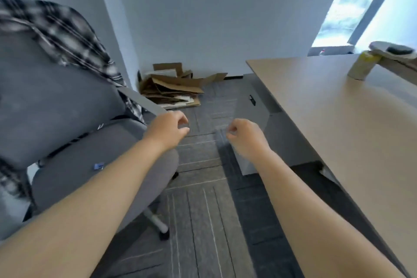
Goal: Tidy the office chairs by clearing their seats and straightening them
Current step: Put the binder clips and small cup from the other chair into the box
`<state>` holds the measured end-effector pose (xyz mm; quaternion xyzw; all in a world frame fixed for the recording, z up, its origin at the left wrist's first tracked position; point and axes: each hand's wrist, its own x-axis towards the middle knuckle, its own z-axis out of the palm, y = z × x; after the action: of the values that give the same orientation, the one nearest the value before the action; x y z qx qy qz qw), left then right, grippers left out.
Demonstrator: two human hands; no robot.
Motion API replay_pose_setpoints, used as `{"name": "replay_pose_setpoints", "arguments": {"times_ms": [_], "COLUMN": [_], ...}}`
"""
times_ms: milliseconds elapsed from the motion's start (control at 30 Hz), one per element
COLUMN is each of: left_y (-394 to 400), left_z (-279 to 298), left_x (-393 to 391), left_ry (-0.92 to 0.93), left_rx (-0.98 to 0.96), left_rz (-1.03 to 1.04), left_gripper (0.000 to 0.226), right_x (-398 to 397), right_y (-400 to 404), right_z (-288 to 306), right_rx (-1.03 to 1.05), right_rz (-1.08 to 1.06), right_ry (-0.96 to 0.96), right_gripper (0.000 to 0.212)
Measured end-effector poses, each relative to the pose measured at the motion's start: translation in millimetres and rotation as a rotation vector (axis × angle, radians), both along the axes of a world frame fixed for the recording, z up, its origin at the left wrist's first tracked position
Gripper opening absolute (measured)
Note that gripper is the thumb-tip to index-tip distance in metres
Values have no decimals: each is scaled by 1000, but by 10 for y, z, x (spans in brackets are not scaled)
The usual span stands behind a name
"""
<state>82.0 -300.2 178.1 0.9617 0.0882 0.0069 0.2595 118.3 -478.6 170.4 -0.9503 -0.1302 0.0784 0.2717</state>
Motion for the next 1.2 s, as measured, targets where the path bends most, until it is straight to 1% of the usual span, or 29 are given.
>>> {"name": "replay_pose_setpoints", "arguments": {"times_ms": [167, 367, 433, 500, 533, 667, 733, 767, 833, 867, 967, 1033, 1100, 1200], "left_y": [1037, 1808, 2014, 2194, 2279, 2520, 2564, 2570, 2592, 2614, 2713, 2762, 2790, 2867], "left_z": [-344, -785, -933, -1094, -1186, -1681, -2001, -2166, -2493, -2642, -3033, -3256, -3456, -3649], "left_x": [-315, -412, -366, -307, -278, -189, -147, -124, -73, -41, 67, 121, 127, 59], "left_ry": [77, 179, 202, 244, 273, 380, 431, 456, 487, 499, 551, 601, 633, 584], "left_rx": [-46, -104, -135, -174, -192, -254, -292, -319, -370, -386, -377, -336, -283, -265], "left_rz": [307, 559, 639, 715, 744, 849, 878, 889, 896, 892, 844, 787, 721, 683], "left_gripper": [25, 25, 26, 30, 34, 51, 56, 59, 69, 74, 91, 98, 99, 84], "right_x": [114, 408, 549, 700, 775, 1009, 1078, 1100, 1148, 1171, 1195, 1190, 1171, 1140], "right_y": [1173, 2203, 2499, 2774, 2909, 3339, 3479, 3532, 3628, 3672, 3788, 3868, 3941, 4057], "right_z": [-256, -668, -823, -950, -1018, -1409, -1683, -1822, -2104, -2244, -2682, -2962, -3194, -3444], "right_rx": [-62, -172, -172, -179, -203, -251, -271, -288, -314, -317, -285, -289, -291, -258], "right_rz": [242, 462, 527, 592, 637, 732, 759, 771, 780, 776, 735, 716, 696, 668], "right_ry": [76, 150, 161, 182, 201, 241, 252, 258, 282, 295, 334, 356, 376, 403], "right_gripper": [25, 15, 15, 25, 26, 17, 11, 15, 32, 35, 35, 36, 39, 44]}}
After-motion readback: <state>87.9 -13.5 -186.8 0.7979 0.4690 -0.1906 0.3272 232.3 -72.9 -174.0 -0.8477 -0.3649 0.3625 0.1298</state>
